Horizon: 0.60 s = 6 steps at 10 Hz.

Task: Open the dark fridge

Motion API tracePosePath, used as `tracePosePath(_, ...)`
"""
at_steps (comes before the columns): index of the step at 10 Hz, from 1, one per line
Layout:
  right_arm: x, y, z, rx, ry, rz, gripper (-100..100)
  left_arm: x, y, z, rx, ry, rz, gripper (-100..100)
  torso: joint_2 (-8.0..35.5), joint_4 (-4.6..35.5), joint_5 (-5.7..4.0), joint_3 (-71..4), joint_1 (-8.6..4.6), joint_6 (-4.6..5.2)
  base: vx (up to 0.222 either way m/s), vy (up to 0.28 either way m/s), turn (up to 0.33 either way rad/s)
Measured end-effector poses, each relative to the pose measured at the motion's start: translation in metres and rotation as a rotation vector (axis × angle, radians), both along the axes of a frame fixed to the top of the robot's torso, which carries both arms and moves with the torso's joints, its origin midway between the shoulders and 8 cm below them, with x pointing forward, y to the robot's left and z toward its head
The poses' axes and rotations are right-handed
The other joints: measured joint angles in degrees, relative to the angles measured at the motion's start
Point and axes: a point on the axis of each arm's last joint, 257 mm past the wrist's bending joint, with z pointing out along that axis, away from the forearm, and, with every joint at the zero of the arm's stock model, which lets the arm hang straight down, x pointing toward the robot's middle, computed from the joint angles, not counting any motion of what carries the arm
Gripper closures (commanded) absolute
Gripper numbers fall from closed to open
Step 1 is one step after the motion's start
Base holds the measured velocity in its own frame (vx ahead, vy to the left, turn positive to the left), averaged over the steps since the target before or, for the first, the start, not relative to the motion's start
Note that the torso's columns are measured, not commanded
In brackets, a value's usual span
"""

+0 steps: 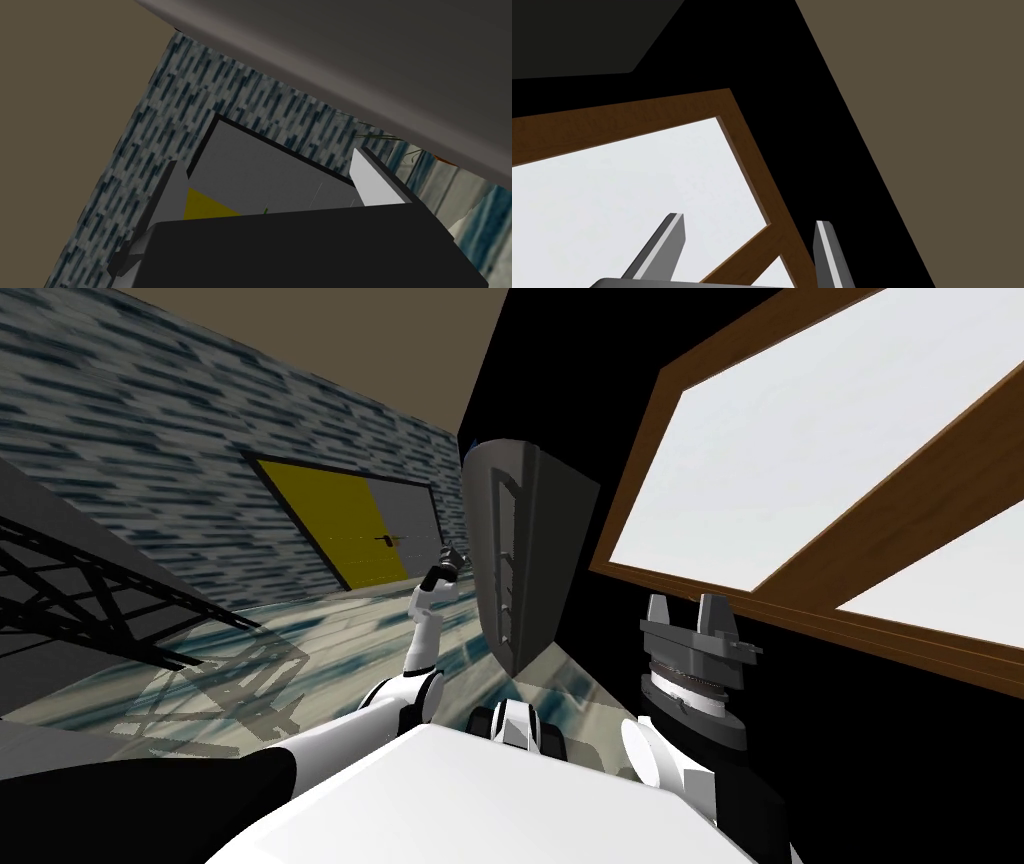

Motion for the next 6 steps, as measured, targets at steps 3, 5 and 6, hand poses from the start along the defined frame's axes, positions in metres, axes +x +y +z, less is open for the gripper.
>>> tracePosePath(3,0.000,0.000,0.000,0.000,0.000,0.000,0,0.018,0.003,0.005,-0.072,0.037,-0.016,-100,-0.07,-0.03,0.02,-0.05,0.02,-0.03,0.004,-0.114,0.104)
tracePosePath(5,0.000,0.000,0.000,0.000,0.000,0.000,0,0.028,0.002,0.006,-0.118,0.067,-0.029,-100,0.01,0.00,0.00,0.01,-0.04,-0.02,-0.014,-0.123,0.115)
tracePosePath(6,0.000,0.000,0.000,0.000,0.000,0.000,0,0.032,0.002,0.006,-0.136,0.082,-0.036,-100,-0.01,0.00,0.01,-0.01,0.05,0.00,-0.004,-0.118,0.172)
